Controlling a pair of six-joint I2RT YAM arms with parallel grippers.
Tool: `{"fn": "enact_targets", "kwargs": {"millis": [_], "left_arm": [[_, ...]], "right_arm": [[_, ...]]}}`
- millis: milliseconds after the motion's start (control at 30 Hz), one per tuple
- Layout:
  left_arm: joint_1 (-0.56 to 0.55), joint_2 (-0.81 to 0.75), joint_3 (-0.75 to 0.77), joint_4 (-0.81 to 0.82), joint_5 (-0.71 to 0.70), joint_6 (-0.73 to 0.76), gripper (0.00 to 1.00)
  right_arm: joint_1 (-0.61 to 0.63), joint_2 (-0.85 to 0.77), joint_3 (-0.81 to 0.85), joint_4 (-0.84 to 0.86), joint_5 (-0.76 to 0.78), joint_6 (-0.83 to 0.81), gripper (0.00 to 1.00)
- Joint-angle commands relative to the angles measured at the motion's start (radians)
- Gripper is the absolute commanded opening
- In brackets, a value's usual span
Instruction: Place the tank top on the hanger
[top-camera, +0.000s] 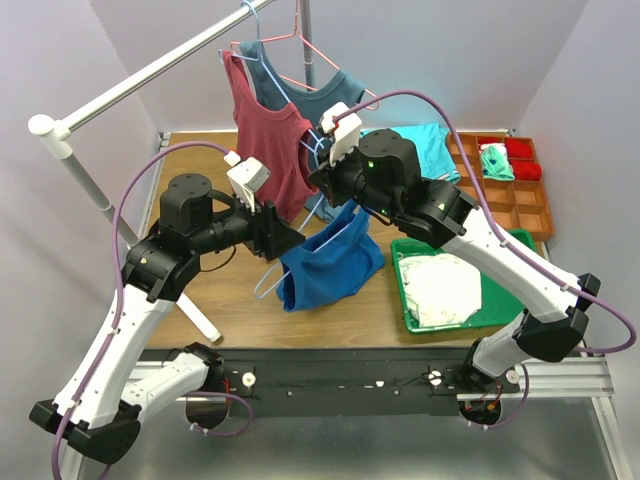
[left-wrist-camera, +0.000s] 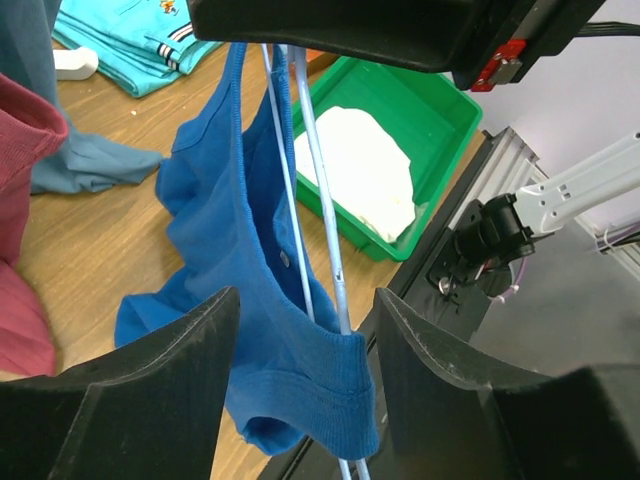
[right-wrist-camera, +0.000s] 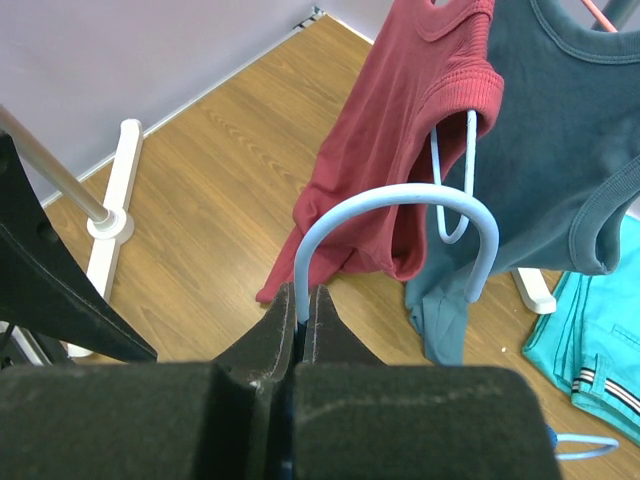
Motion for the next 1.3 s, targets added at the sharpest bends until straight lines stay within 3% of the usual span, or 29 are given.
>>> {"fn": "enact_targets", "kwargs": {"millis": [0, 733, 1267], "left_arm": [[-0.001, -0.005, 0.004, -0.027, -0.026, 0.015, 0.63], [-0.013, 0.019, -0.030, 0.093, 0.045, -0.055, 0.50], [-0.189, 0.010, 0.011, -0.045, -0.343, 0.027, 0.37]], "right_arm": [[0.006, -0.002, 0.000, 0.045, -0.014, 0.022, 0.01], [0.006, 0.013, 0.000, 0.040, -0.019, 0.025, 0.01], [0.006, 0.014, -0.006, 0.048, -0.005, 0.028, 0.01]]}}
